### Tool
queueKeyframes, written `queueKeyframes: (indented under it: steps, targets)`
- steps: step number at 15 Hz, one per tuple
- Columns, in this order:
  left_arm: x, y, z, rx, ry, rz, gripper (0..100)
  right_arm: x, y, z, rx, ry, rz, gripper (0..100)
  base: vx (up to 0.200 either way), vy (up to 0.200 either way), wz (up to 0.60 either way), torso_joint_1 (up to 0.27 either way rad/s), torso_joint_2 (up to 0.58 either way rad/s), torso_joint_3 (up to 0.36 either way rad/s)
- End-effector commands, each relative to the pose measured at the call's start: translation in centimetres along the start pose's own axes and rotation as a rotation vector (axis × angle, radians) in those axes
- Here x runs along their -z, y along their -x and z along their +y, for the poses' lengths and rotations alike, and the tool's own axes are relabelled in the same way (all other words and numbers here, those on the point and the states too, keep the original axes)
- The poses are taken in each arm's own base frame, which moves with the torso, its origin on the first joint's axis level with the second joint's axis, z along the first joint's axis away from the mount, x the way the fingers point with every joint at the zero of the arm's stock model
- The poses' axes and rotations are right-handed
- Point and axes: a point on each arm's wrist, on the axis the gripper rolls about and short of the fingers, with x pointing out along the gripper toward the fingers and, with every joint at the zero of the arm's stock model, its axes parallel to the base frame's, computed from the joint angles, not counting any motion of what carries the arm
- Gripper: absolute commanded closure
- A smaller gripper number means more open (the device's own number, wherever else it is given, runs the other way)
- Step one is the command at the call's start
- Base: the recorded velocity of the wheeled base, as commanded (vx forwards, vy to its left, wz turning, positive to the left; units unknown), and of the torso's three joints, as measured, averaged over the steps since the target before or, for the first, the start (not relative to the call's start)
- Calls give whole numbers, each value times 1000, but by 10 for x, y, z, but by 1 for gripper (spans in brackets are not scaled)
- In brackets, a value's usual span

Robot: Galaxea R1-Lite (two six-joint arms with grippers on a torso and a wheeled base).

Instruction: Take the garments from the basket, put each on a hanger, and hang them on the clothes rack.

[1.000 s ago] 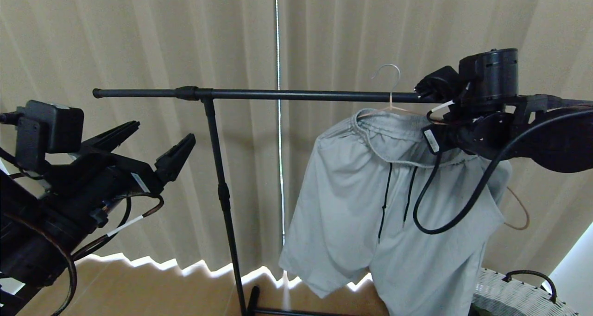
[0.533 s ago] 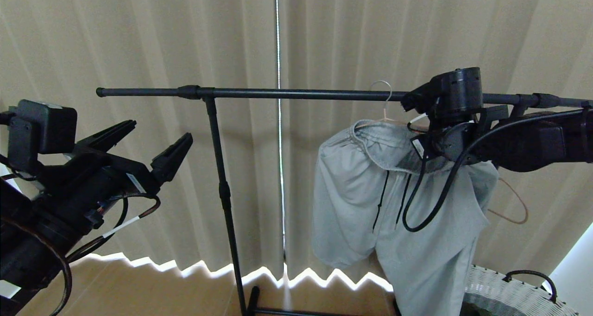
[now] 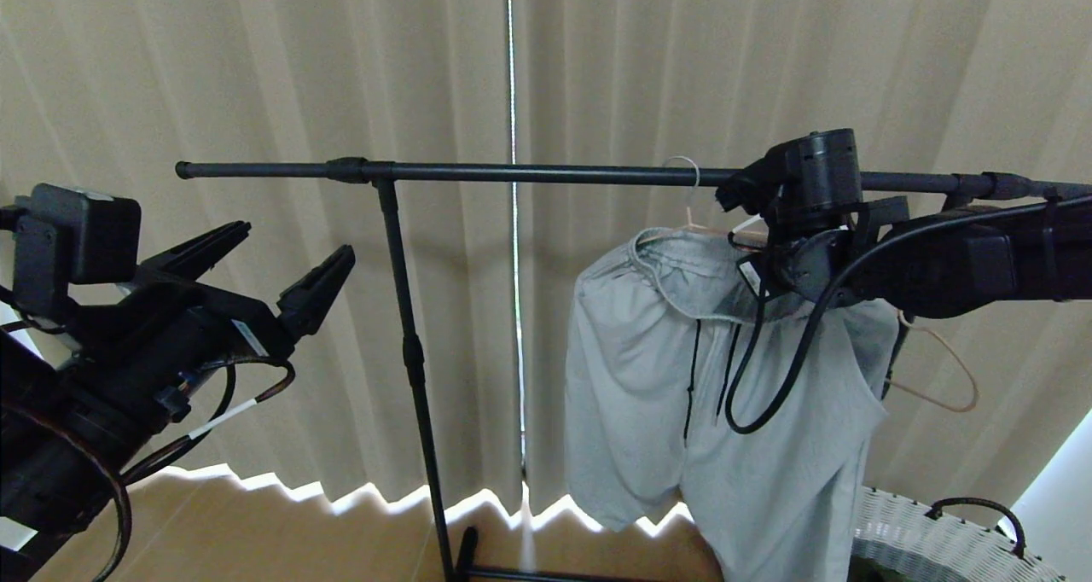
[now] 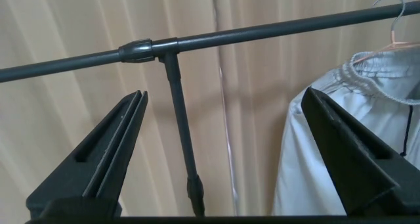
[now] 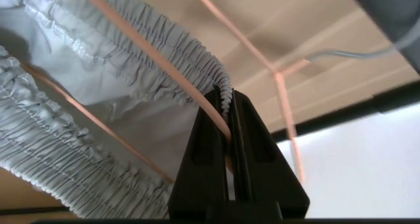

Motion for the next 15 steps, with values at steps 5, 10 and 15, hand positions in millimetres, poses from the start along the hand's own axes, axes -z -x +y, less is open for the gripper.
queueKeyframes:
  steps: [5,10,15]
  targets:
    - [-2,1,0,-2,0,-7,0,-8,8,28,-51,28,-35,100,0,0,0,0,0,0]
    - [-2,1,1,-3,0,-8,0,-10,18,35,-75,31,-55,0,0,0,0,0,0,0]
    - [-3,1,1,-7,-1,-12,0,-13,32,43,-112,-52,-83,0,0,0,0,0,0,0]
